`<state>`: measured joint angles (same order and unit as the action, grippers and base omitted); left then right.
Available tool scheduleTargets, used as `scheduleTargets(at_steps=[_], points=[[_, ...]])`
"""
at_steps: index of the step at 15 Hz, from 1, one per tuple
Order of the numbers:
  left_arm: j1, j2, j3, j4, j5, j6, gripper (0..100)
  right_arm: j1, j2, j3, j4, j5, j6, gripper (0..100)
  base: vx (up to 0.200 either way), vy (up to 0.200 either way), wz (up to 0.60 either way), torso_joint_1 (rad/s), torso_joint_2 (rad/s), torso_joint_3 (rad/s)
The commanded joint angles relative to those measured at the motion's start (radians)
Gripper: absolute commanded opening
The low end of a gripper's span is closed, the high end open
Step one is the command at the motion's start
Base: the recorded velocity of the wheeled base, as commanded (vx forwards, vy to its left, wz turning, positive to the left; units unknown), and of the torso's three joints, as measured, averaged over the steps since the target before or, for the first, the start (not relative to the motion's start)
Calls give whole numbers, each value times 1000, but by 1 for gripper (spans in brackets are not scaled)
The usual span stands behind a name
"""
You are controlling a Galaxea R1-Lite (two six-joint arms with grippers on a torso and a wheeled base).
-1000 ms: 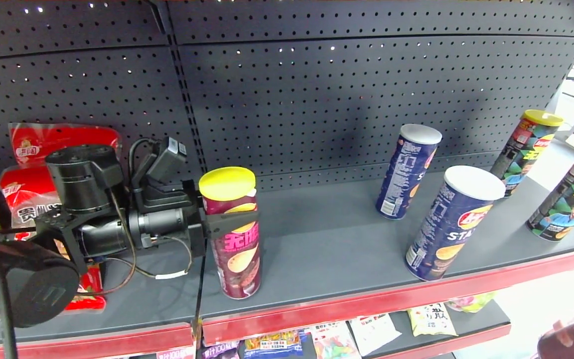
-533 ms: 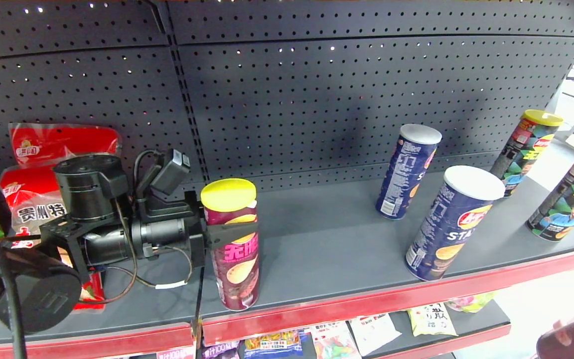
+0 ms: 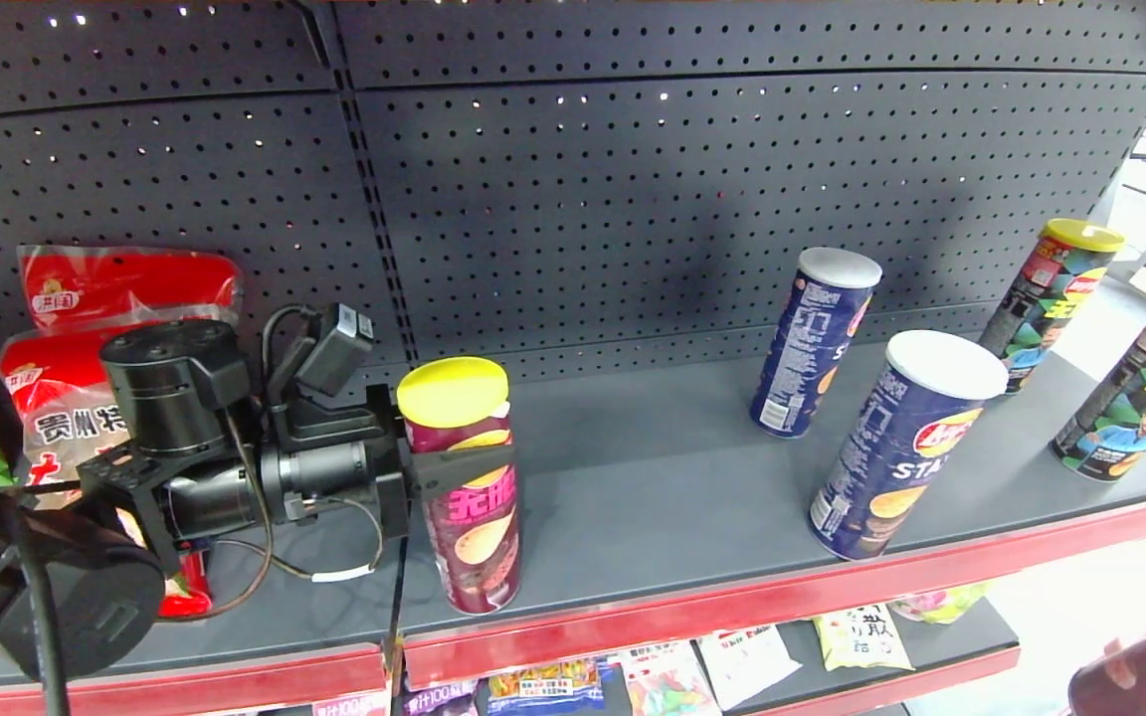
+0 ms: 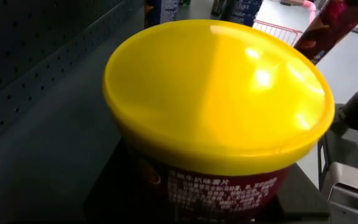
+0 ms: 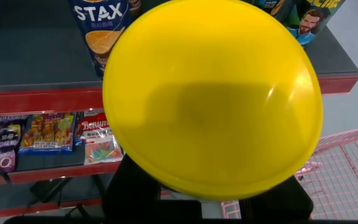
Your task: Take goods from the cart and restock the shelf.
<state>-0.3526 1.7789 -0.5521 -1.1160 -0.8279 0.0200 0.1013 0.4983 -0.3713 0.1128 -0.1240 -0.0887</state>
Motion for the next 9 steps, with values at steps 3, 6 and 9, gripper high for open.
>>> scheduleTargets(at_steps=[3, 6, 9], points=[[0, -6, 34, -64, -2, -46, 0, 0, 17, -1, -2, 0, 0, 0, 0, 0, 0, 0, 0, 0], [-2, -9, 93, -131, -20, -46, 0, 0, 20, -3, -2, 0, 0, 0, 0, 0, 0, 0, 0, 0], [0, 7, 129, -182, -22, -43, 0, 0, 19, -5, -1, -2, -2, 0, 0, 0, 0, 0, 0, 0]])
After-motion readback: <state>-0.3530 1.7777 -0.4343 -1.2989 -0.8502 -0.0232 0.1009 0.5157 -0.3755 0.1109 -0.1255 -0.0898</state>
